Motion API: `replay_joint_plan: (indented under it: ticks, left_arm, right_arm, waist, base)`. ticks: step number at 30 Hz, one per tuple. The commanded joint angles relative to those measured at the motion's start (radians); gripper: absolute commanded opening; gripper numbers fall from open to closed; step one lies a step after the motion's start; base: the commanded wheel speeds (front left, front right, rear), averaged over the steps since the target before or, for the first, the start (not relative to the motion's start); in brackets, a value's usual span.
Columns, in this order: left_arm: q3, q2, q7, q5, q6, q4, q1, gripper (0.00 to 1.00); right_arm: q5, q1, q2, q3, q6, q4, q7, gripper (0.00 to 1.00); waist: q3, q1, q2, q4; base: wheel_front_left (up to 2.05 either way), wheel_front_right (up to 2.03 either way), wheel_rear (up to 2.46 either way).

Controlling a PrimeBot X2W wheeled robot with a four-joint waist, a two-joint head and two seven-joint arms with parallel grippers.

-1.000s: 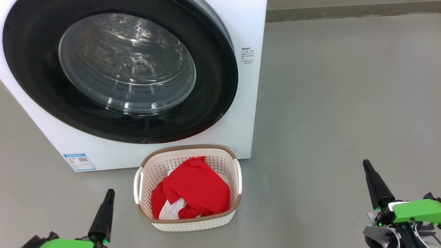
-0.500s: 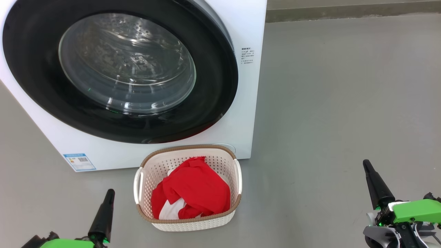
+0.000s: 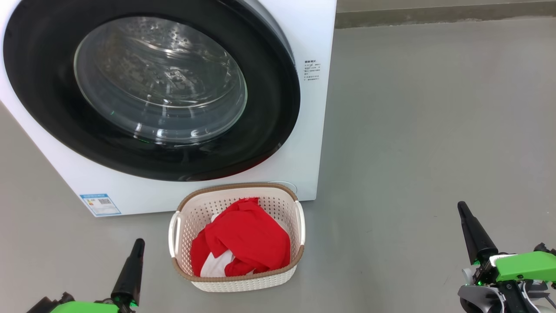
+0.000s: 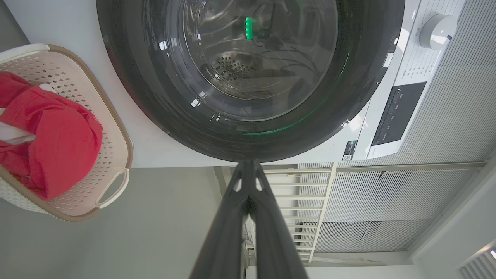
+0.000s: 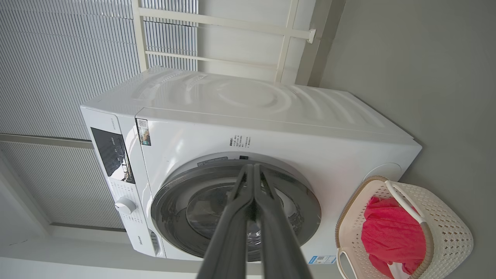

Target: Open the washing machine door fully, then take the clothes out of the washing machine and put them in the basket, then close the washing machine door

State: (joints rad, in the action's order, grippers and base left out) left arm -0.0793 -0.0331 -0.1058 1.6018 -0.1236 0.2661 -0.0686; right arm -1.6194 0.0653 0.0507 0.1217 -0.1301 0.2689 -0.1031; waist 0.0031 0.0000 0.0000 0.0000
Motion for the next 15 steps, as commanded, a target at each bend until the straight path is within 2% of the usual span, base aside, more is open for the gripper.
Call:
replay_joint_plan:
  ticks: [1,15]
  left_arm:
    - [-0.035,-0.017,-0.007,0.007,-0.007,-0.021,-0.039,0.00]
    - [-0.034,-0.017,-0.007,0.007,-0.007,-0.021,-0.039,0.00]
  right_arm:
    - [0.006,0.042,0.004,-0.014,-0.001,-0.024,-0.005,0.00]
    - [0.007,0.042,0.003,-0.013,-0.001,-0.024,-0.006,0.00]
  waist:
    - [0.000,0.0000,0.0000,0.000]
    - [0.000,0.0000,0.0000,0.000]
  base:
    - [0.00,0.00,0.00]
    - [0.00,0.00,0.00]
